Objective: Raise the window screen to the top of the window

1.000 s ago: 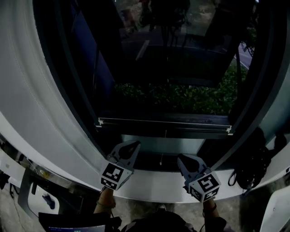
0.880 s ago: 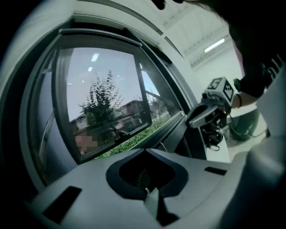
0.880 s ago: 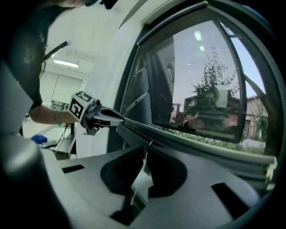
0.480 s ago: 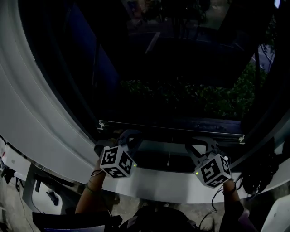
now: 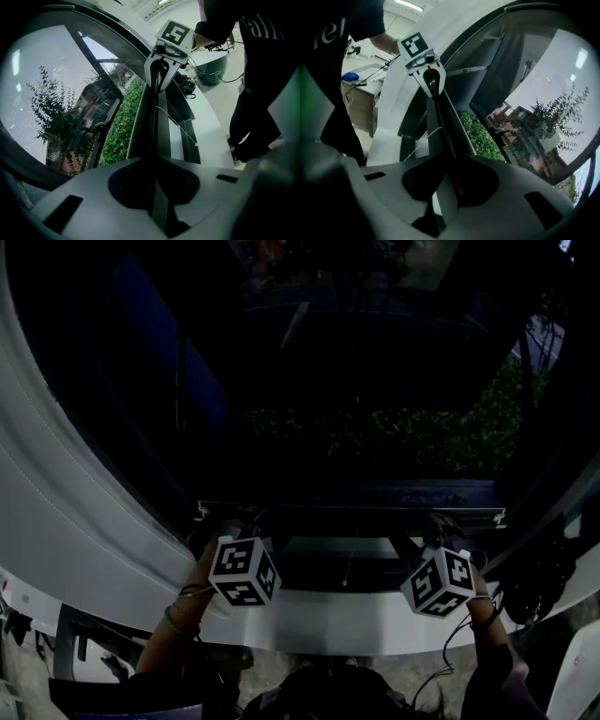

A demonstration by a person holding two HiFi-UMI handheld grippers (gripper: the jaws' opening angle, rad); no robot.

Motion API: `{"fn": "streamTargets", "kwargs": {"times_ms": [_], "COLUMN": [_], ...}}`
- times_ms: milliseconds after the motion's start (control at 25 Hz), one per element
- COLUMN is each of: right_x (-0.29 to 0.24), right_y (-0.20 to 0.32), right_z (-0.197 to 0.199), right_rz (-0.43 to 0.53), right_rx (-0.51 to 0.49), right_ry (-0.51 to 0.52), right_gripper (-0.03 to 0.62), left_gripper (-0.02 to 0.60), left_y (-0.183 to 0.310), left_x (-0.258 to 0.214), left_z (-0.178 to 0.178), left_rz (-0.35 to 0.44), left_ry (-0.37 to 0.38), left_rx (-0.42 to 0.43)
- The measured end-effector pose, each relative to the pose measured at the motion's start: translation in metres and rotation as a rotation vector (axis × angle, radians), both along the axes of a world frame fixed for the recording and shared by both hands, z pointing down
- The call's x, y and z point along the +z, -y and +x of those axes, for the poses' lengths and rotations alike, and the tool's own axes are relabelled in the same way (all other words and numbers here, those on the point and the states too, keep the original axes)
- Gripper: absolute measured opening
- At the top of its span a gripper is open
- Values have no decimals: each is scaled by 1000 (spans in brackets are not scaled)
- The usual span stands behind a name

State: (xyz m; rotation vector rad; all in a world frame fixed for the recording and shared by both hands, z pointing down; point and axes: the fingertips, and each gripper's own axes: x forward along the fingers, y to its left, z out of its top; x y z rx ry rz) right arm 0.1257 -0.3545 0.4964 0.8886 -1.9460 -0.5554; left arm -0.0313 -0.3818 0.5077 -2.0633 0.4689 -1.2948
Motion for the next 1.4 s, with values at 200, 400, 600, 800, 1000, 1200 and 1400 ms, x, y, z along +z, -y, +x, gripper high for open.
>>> {"fn": "streamTargets", "kwargs": {"times_ms": [200, 400, 600, 800, 1000, 1200, 1400], "right_x": [6, 6, 5, -1, -92, -221, -317], "right_y": [1, 3, 3, 1, 12, 15, 16], "right_z": [0, 2, 1, -1, 3, 3, 0], "right_rz": [-55, -222, -341, -236, 84, 247, 400], "right_rx": [-4, 35, 53, 24, 46, 33, 34], "right_ry": [-121, -174, -208, -185, -165, -89, -102], "right_gripper": [69, 54, 28, 28, 28, 32, 32], "left_gripper": [38, 18, 18, 21, 25, 27, 29], "left_y": [-1, 4, 3, -2, 10, 15, 17], "left_x": [2, 2, 3, -8, -96, -224, -321], "left_z": [2, 3, 2, 2, 5, 4, 1], "left_rz": [7, -50, -135, -140, 126, 210, 241], "left_ry": [87, 148, 251, 42, -56, -147, -221], "left_rx": [3, -41, -102, -66, -54, -46, -26]}}
